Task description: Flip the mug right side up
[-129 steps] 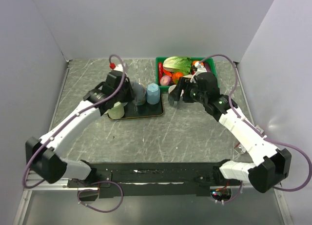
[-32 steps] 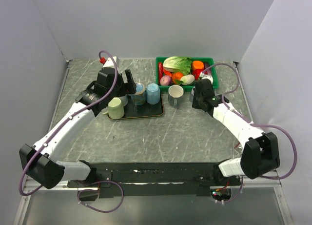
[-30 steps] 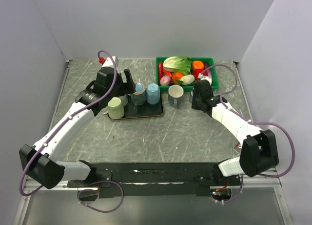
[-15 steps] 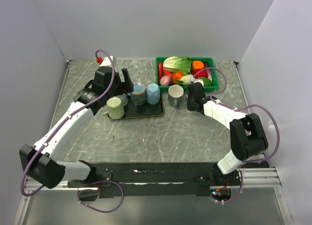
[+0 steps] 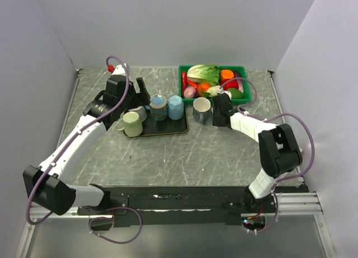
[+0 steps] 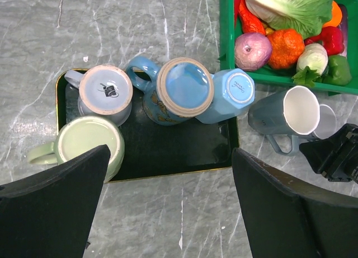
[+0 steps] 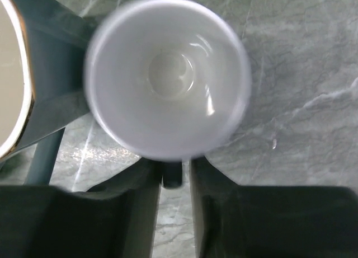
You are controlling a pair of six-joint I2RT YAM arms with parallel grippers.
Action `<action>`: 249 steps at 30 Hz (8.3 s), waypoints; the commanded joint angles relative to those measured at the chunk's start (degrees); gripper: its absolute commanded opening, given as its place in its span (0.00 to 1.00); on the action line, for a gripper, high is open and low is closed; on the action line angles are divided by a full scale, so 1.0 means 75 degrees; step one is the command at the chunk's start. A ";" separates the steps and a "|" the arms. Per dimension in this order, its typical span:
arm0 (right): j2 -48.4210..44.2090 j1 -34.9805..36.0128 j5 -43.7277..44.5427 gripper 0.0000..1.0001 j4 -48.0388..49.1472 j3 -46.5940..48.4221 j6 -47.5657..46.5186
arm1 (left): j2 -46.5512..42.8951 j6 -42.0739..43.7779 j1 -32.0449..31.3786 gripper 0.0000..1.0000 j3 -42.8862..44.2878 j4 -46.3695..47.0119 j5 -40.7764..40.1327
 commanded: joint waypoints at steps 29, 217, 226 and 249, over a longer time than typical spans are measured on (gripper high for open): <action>-0.1798 -0.0704 -0.0648 0.87 -0.2159 0.1861 0.0248 | 0.0640 0.3640 0.1979 0.96 -0.1110 -0.0544 0.1693; -0.1235 0.1006 -0.2523 0.77 -0.2242 0.2647 -0.0830 | 0.1788 0.4884 0.1335 1.00 -0.1849 0.1098 0.4159; -0.1177 0.0995 -0.2441 0.77 -0.2218 0.2624 -0.0877 | 0.2139 0.4978 0.1393 0.86 -0.1802 0.0922 0.4394; -0.1294 0.0983 -0.2230 0.77 -0.2055 0.2319 -0.0819 | 0.2304 0.4696 0.1124 0.28 -0.2142 0.1508 0.2765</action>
